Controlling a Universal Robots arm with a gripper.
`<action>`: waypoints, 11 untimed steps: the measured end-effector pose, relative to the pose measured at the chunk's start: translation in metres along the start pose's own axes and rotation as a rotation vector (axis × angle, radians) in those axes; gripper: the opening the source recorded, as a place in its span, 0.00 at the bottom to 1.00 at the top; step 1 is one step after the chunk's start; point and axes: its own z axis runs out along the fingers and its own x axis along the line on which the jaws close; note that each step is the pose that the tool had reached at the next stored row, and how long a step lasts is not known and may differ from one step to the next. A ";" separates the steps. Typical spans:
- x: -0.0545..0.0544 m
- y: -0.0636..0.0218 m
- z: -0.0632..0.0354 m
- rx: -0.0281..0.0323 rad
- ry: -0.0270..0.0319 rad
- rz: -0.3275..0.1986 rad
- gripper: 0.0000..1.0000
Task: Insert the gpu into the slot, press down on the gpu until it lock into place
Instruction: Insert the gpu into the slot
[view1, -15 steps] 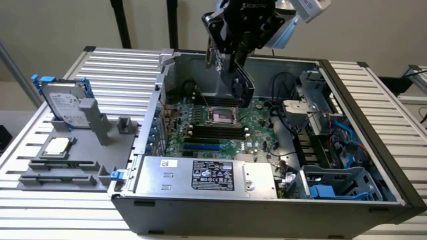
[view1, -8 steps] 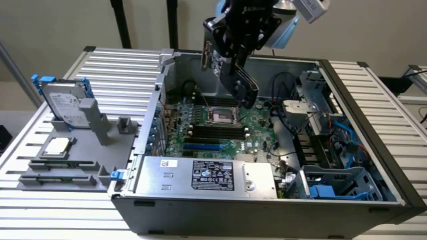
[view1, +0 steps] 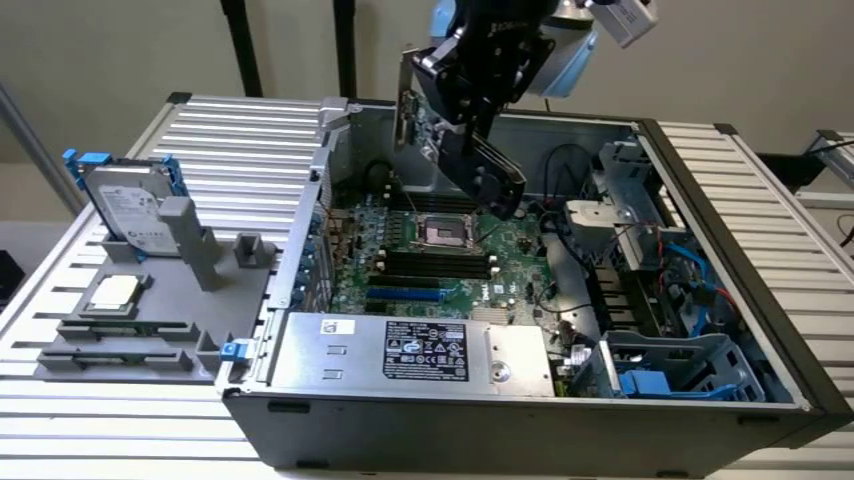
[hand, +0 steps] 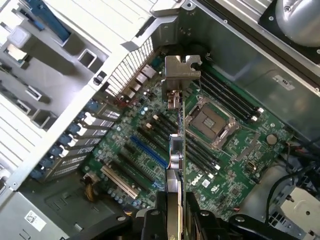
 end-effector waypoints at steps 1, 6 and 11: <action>0.000 0.0000 0.0007 0.0013 0.0002 -0.018 0.26; 0.000 -0.0003 0.0041 0.0079 0.0011 -0.109 0.26; 0.000 -0.0003 0.0048 0.0141 0.0016 -0.200 0.26</action>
